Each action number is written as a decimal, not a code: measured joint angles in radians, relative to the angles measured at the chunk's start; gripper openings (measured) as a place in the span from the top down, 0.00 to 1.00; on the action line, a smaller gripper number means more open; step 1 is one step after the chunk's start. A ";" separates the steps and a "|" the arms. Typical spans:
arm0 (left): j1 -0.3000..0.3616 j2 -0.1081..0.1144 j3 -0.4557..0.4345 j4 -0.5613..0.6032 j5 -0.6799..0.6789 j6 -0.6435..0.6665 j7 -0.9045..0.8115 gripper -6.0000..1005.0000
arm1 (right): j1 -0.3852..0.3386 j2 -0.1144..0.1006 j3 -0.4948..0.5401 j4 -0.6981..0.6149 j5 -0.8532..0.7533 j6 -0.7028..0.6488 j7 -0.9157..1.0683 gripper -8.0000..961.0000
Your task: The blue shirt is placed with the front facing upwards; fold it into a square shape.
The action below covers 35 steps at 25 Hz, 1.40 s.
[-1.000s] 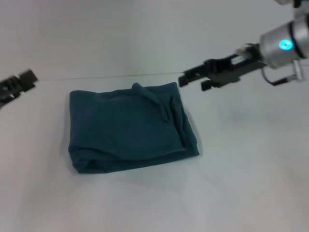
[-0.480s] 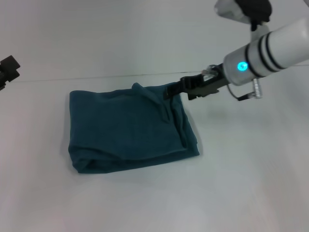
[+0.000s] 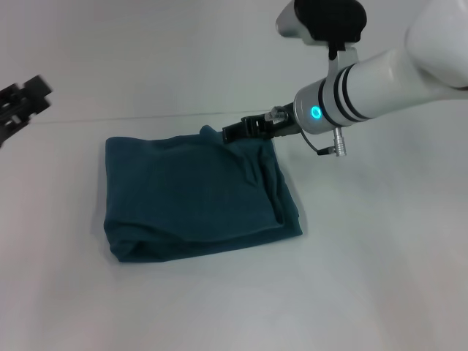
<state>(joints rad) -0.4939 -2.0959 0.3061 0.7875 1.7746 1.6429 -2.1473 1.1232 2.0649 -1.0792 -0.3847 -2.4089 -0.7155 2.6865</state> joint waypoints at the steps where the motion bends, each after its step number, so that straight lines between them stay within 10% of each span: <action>1: -0.012 -0.001 0.001 -0.015 0.000 -0.005 0.008 0.55 | 0.002 0.001 -0.009 0.008 -0.012 0.013 0.002 0.08; 35: -0.115 -0.042 0.101 -0.085 0.000 -0.118 0.041 0.55 | 0.017 0.011 -0.040 0.023 -0.330 -0.022 0.162 0.21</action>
<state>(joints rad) -0.6089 -2.1374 0.4067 0.7023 1.7744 1.5254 -2.1060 1.1402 2.0756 -1.1196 -0.3620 -2.7389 -0.7379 2.8485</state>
